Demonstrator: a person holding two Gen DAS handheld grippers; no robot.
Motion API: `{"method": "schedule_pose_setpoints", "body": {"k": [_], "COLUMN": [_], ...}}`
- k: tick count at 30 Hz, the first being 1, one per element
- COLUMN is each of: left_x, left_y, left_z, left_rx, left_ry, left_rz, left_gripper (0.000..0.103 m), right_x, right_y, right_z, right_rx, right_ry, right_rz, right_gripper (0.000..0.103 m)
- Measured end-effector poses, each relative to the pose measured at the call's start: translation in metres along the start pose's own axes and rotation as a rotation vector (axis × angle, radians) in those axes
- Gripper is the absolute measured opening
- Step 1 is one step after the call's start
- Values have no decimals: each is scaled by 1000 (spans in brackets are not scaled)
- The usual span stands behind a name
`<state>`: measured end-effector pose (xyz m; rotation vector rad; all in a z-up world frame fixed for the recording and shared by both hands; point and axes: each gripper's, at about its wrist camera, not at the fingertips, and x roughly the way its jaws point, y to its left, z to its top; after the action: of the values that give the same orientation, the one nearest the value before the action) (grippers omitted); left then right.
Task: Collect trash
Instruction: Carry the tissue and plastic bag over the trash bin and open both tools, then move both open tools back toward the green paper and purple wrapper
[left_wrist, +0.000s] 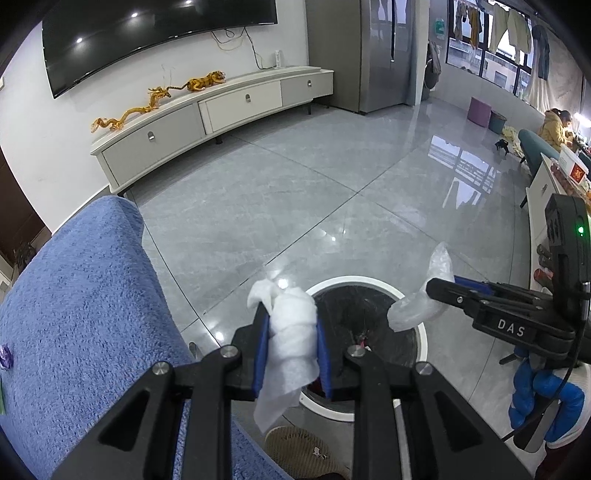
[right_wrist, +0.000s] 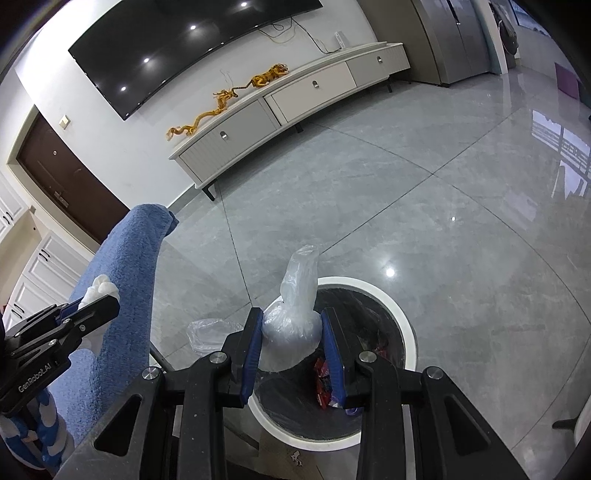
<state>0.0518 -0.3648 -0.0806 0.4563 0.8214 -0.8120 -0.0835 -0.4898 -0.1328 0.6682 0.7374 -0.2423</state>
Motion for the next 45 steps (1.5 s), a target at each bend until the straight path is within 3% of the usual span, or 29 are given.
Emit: {"method": "schedule_pose_setpoints", "body": {"k": [9,17,22,24,27,33,42,45], "left_x": [19,37,42,41,39,29,-1,-16], "left_y": [-6,-9,-13,-14,-17,-22,-19,-13], "left_z": [6,10,11,11,13,10,1,-1], "left_rx": [31,18,15,12,12,19,29,28], "left_ry": [20,58,62,58,45,28,-21,-43], "left_rz": [4,-41,-76,-88,-94,-76,23,52], "left_gripper": [24,24,29,40,45,45,46,52], "right_x": [11,21,27,28,26,15,-10,-19], "right_y": [1,3,1,-1,-5,-11,2,8], "right_z": [-3,-9,-11,-12,-13,-15,-13,-11], "right_rx": [-3,-2,4,12,23,40,20,6], "right_ry": [27,49,59,61,59,44,7,-9], "right_rz": [-24,-48,-70,-77,-87,-94,-76,-66], "right_gripper": [30,33,44,46,49,50,51,51]}}
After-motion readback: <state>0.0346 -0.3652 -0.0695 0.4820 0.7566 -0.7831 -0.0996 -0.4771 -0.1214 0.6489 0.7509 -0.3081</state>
